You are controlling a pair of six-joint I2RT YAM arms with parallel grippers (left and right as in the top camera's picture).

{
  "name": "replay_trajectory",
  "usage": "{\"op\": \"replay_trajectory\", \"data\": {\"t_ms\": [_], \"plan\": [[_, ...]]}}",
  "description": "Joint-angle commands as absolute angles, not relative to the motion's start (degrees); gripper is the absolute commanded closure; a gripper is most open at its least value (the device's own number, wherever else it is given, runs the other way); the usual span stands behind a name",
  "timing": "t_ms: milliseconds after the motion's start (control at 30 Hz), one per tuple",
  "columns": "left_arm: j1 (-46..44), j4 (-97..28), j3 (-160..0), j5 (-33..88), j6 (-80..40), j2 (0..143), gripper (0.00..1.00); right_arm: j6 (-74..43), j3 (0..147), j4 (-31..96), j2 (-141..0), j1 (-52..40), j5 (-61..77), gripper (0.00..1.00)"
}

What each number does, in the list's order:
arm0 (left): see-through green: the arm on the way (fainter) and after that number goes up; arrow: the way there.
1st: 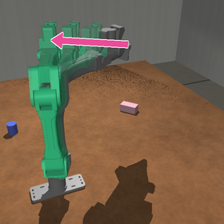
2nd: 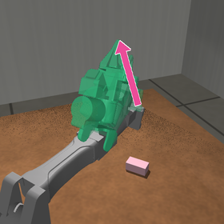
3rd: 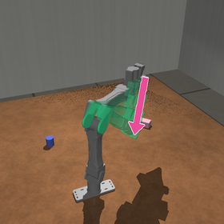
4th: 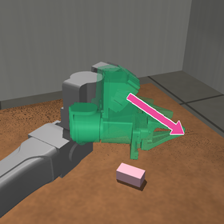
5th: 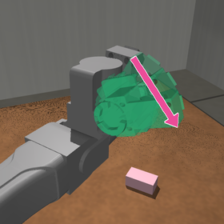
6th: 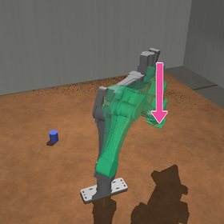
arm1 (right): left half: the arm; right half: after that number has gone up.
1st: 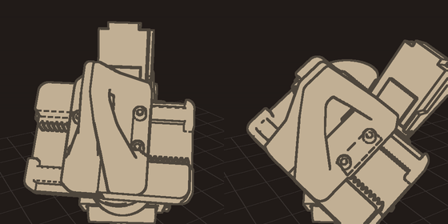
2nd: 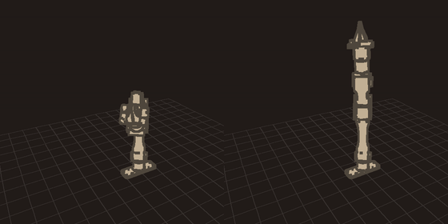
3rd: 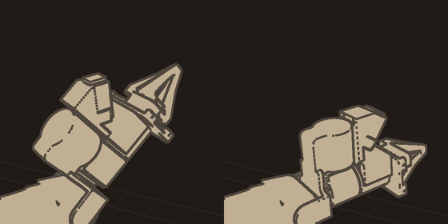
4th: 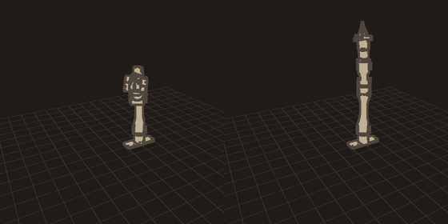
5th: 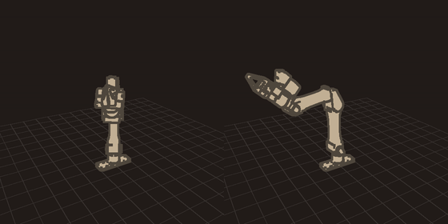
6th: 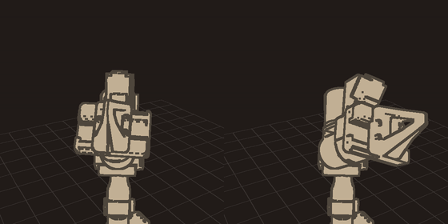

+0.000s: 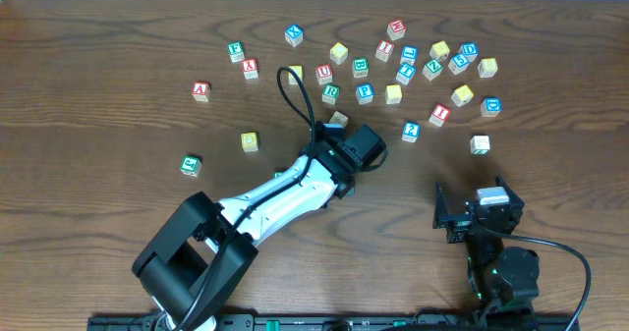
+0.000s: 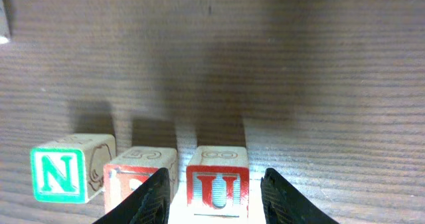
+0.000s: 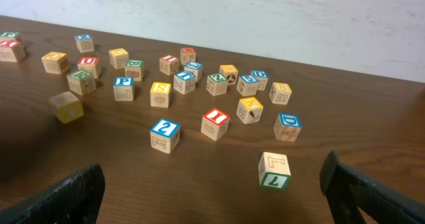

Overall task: Spell out NEURIPS
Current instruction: 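Move the left gripper up over the green R block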

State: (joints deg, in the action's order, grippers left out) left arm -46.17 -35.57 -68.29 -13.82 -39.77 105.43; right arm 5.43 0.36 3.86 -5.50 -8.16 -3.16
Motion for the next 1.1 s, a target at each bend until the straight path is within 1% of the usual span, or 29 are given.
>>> {"op": "replay_trajectory", "data": {"t_ms": [0, 233, 600, 900, 1067], "plan": [[-45.9, -35.7, -71.2, -16.2, -37.6, 102.8, 0.56, 5.2, 0.3, 4.1, -5.3, -7.9, -3.0, 0.01], [-43.5, -35.8, -71.6, -16.1, -37.3, 97.2, 0.56, 5.2, 0.3, 4.1, -5.3, -7.9, -3.0, 0.01], [-37.5, -36.4, -71.6, -15.5, -31.4, 87.7, 0.56, 5.2, 0.3, 4.1, -5.3, -7.9, -3.0, 0.01], [-33.6, -37.9, -71.6, -15.4, -27.2, 86.4, 0.56, 5.2, 0.3, 4.1, -5.3, -7.9, -3.0, 0.01], [-31.4, -38.1, -71.6, -12.0, -24.0, 86.4, 0.56, 5.2, 0.3, 4.1, -5.3, -7.9, -3.0, 0.01]]}}
